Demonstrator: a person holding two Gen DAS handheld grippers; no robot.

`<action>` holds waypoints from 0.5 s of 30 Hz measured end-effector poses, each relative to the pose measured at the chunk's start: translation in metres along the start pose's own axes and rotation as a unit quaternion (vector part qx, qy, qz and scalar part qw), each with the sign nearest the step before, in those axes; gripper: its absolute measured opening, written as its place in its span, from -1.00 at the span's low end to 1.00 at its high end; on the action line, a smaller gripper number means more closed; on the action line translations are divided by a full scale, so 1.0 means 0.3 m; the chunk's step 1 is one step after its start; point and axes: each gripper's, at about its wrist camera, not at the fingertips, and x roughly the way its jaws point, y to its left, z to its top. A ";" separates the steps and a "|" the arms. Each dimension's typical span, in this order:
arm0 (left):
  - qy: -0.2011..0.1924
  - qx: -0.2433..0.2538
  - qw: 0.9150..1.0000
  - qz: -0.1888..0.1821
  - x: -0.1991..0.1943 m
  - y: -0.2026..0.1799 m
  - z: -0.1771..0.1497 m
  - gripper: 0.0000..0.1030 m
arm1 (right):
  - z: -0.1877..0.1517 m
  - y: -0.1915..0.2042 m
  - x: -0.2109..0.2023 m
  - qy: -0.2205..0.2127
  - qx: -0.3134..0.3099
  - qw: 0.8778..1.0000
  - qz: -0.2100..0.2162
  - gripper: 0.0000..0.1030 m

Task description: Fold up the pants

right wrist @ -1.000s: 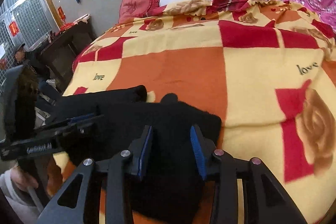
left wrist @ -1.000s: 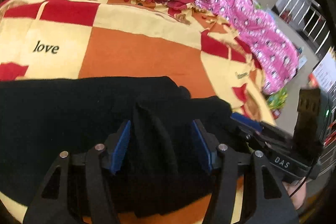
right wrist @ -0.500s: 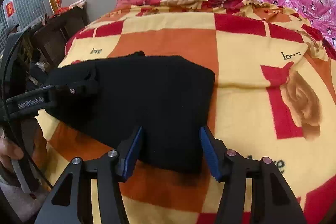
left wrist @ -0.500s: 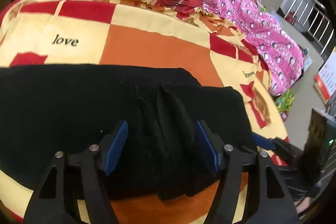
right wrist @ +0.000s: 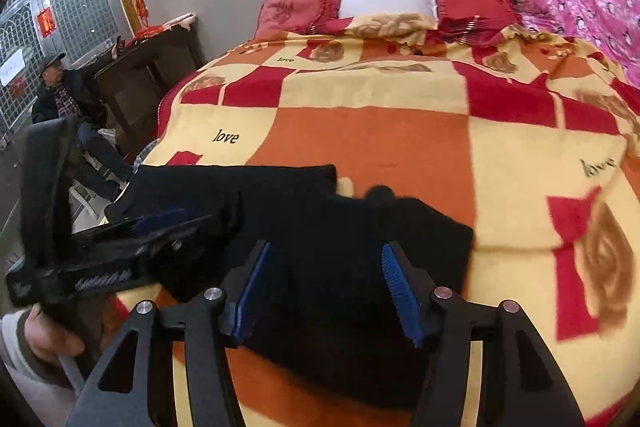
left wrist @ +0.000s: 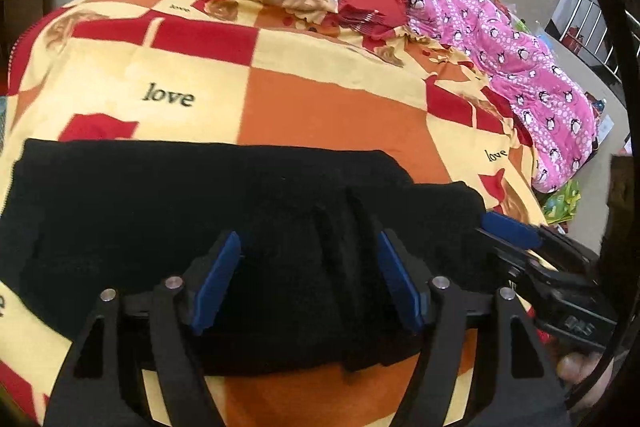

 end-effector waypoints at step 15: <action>-0.037 -0.011 0.998 0.050 -0.100 0.122 -0.002 0.51 | 0.057 0.122 0.116 0.023 -0.041 0.999 0.018 0.36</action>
